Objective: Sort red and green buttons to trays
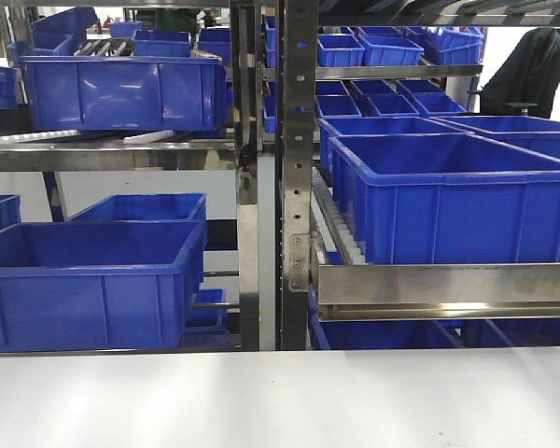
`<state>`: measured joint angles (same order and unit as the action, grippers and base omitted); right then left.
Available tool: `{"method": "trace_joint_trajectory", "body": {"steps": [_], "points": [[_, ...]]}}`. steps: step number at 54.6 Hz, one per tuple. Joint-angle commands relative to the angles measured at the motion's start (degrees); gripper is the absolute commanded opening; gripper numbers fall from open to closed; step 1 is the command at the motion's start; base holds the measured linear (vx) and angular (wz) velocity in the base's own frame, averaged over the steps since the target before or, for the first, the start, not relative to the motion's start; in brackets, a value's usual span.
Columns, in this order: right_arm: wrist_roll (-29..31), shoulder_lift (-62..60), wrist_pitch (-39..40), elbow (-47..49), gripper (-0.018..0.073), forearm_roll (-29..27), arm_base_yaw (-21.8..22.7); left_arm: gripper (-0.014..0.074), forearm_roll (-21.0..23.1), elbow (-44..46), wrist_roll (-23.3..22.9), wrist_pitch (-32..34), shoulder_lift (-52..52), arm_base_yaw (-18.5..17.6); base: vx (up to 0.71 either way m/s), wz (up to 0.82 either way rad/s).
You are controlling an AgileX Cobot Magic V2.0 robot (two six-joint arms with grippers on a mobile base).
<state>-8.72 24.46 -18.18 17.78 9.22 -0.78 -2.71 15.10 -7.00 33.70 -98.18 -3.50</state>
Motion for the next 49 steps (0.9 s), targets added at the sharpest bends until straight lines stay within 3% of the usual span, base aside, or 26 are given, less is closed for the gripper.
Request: {"method": "trace_joint_trajectory", "body": {"steps": [1,11,26,37,45,49], "points": [[0.2,0.5,4.4,1.9,0.0463,0.7,0.3,0.0473,0.3,1.1,-1.1,4.2,1.1,-0.1,0.00,0.00],[0.2,0.5,4.5,1.9,0.0463,0.6,0.3,0.0296,3.4,1.1,-1.0,4.2,1.1,-0.1,0.00,0.00],[-1.7,0.8,1.4,1.9,0.0463,0.0,0.3,-0.0001,3.6,1.1,-3.7,2.7,3.6,-0.1,0.00,0.00],[-9.2,6.4,-8.4,1.9,0.0479,5.0,0.3,-0.0007,3.0,1.1,-4.4,-0.7,11.5,-0.1,0.00,0.00],[-9.4,12.6,-4.2,1.9,0.0519,9.5,0.3,-0.0006,3.1,1.1,-4.4,-1.9,18.2,-0.1,0.00,0.00],[-9.4,16.2,0.1,1.9,0.0539,9.2,0.3,-0.0004,3.1,1.1,-4.4,-2.5,21.3,-0.1,0.00,0.00]]}}
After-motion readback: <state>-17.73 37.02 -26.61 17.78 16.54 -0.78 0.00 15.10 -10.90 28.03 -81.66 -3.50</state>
